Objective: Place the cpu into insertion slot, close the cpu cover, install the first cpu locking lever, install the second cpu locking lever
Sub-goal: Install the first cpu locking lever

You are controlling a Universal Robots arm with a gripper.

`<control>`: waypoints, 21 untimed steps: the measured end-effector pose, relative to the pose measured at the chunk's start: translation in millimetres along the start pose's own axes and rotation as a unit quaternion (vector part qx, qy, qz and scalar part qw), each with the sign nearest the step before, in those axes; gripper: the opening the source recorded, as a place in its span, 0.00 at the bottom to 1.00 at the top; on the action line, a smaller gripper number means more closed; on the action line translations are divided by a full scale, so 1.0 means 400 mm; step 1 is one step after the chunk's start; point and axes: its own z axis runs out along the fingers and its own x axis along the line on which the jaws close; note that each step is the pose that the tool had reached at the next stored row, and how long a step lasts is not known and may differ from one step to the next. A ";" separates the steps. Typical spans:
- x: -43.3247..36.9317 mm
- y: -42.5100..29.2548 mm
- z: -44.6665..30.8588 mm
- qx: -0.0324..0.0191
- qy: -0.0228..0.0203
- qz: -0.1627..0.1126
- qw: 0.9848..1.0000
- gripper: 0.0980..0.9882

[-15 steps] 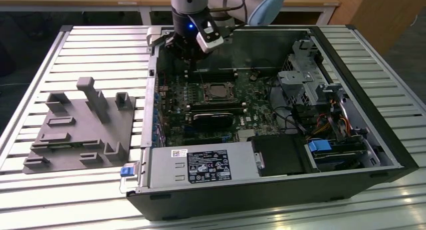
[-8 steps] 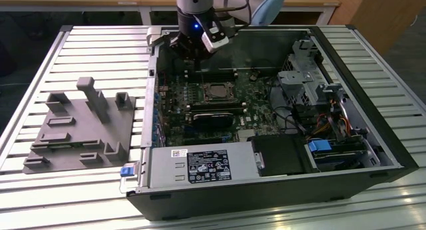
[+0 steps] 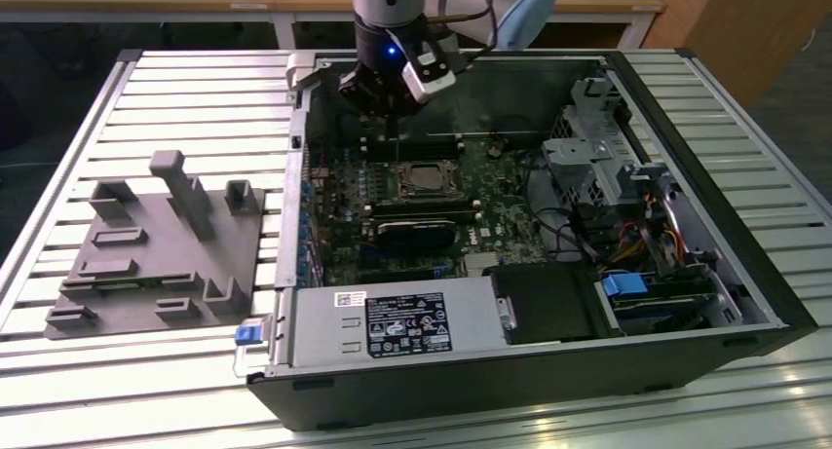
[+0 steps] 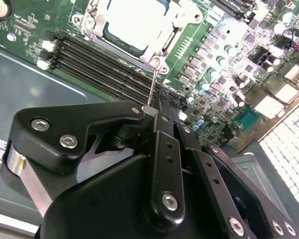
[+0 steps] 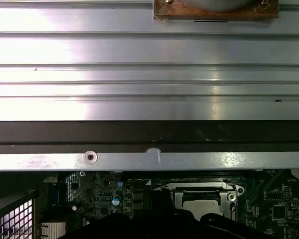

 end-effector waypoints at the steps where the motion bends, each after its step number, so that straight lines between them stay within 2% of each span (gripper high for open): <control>1: -0.002 0.000 0.000 0.000 0.000 0.000 1.000 0.01; 13: -0.026 0.001 0.002 0.000 0.000 0.000 1.000 0.01; 19: -0.028 0.001 0.002 0.000 0.000 0.000 1.000 0.01; 20: -0.028 0.000 0.002 0.000 0.000 0.000 1.000 0.02; 21: -0.028 0.001 0.002 0.000 0.000 0.000 1.000 0.08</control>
